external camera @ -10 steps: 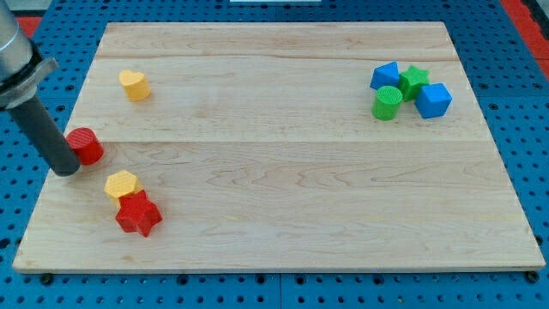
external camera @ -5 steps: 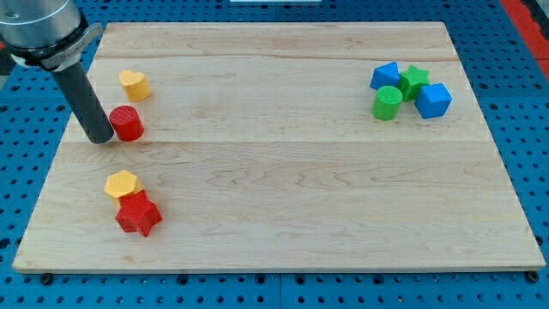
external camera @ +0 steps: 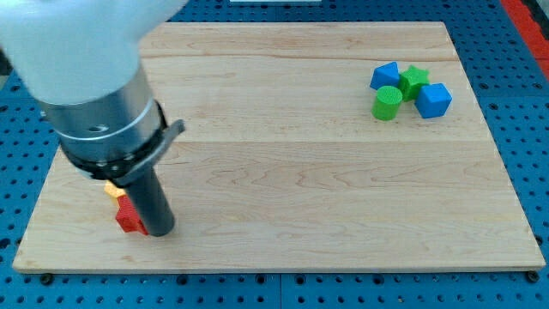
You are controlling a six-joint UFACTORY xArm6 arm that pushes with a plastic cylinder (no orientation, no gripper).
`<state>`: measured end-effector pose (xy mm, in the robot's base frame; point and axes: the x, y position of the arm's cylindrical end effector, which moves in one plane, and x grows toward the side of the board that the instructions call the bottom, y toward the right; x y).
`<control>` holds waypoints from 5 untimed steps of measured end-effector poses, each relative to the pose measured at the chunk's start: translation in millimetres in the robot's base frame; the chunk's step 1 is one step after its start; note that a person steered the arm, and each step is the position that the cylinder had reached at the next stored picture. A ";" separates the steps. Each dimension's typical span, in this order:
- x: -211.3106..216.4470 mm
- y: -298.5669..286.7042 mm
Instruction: Slide the red star and yellow hexagon towards left
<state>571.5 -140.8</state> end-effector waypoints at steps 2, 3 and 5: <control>-23.2 -32.3; -23.3 -40.4; 8.5 -35.1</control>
<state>580.0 -175.9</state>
